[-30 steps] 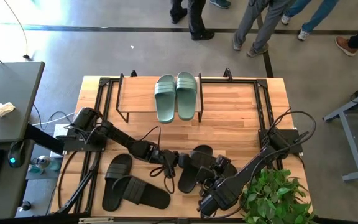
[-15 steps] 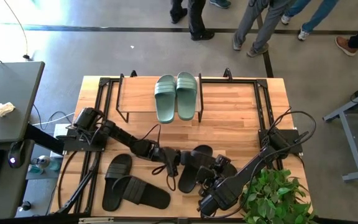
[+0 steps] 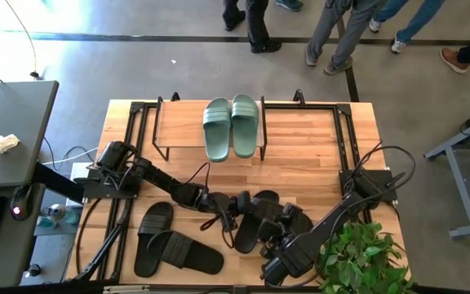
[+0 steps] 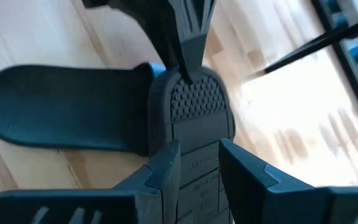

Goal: Pick and place slides into the shelf
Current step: Put the black slide under the shelf

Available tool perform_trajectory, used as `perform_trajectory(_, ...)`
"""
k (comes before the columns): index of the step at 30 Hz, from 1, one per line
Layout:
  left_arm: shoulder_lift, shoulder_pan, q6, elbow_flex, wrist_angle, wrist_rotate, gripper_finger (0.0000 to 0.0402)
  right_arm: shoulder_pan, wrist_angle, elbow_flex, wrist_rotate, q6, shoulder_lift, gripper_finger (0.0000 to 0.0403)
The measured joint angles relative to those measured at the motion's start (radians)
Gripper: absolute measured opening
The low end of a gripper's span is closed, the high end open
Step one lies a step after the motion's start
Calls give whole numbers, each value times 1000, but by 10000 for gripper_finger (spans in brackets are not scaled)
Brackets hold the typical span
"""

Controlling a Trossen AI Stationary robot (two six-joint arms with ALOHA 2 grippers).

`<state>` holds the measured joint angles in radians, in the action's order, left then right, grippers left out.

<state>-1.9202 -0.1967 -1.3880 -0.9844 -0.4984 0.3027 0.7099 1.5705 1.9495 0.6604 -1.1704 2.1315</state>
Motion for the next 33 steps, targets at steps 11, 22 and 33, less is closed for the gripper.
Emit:
perform_trajectory(11, 74, -22, 191, 0, 3, 104, 38, 40, 0, 0, 269, -11, 0, 103)
perform_trajectory(22, 223, -105, 497, 0, 160, 336, 35, 41, 0, 0, 599, -29, -65, 103)
perform_trajectory(33, 397, -292, 1019, 0, 477, 701, 34, -1, 0, 0, 689, -75, -170, 103)
